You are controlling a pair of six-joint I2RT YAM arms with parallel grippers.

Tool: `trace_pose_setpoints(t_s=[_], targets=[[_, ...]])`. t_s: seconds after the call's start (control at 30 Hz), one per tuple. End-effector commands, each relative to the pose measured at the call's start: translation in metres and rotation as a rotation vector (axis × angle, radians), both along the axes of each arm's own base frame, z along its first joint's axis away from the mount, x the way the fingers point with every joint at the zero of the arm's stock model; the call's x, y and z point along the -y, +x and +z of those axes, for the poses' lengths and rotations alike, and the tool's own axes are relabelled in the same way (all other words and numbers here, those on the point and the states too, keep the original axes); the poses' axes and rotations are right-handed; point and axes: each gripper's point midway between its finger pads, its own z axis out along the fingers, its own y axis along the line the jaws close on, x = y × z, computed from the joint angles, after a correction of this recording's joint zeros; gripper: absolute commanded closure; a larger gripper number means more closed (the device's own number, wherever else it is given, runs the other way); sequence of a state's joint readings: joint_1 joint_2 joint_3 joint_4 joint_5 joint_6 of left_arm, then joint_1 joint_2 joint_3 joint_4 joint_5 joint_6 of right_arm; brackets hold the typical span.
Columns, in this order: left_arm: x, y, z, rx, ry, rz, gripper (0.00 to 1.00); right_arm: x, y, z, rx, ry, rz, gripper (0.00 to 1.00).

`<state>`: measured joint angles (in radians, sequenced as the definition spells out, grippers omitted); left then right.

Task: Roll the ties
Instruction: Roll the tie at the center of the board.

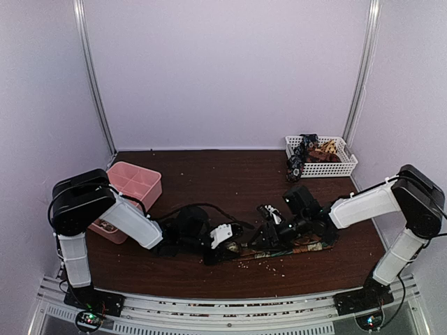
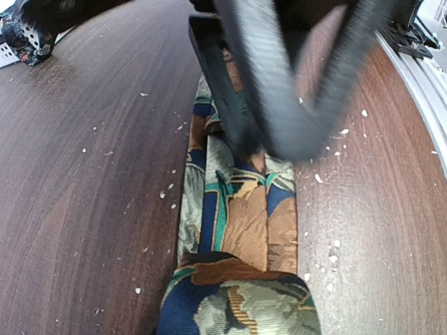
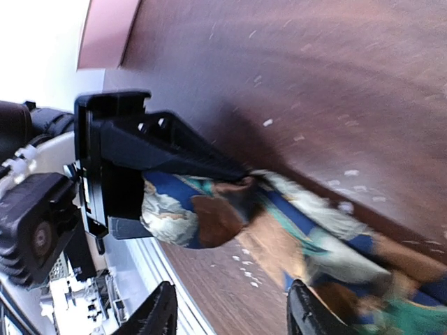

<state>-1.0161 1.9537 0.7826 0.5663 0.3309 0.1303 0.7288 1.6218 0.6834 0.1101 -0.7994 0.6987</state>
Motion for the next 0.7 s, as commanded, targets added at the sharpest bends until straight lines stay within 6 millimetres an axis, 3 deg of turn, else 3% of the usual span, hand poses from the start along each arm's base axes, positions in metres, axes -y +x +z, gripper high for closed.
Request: trace_pose_setpoints(t_s=[0.0,0.23,0.4,0.67], targets=[[-0.022,-0.01,-0.039,-0.057,0.153,-0.005,0.71,-0.028,-0.001,0.01,-0.029,0.063,0.012,0.44],[-0.023,-0.011,-0.041,-0.061,0.154,-0.001,0.71,-0.05,0.01,0.016,-0.015,0.069,0.008,0.45],[-0.023,-0.011,-0.041,-0.059,0.154,0.003,0.71,-0.059,0.011,0.006,-0.033,0.047,0.015,0.52],[-0.021,-0.009,-0.04,-0.062,0.143,0.014,0.7,-0.053,-0.005,-0.012,-0.052,-0.023,0.05,0.52]])
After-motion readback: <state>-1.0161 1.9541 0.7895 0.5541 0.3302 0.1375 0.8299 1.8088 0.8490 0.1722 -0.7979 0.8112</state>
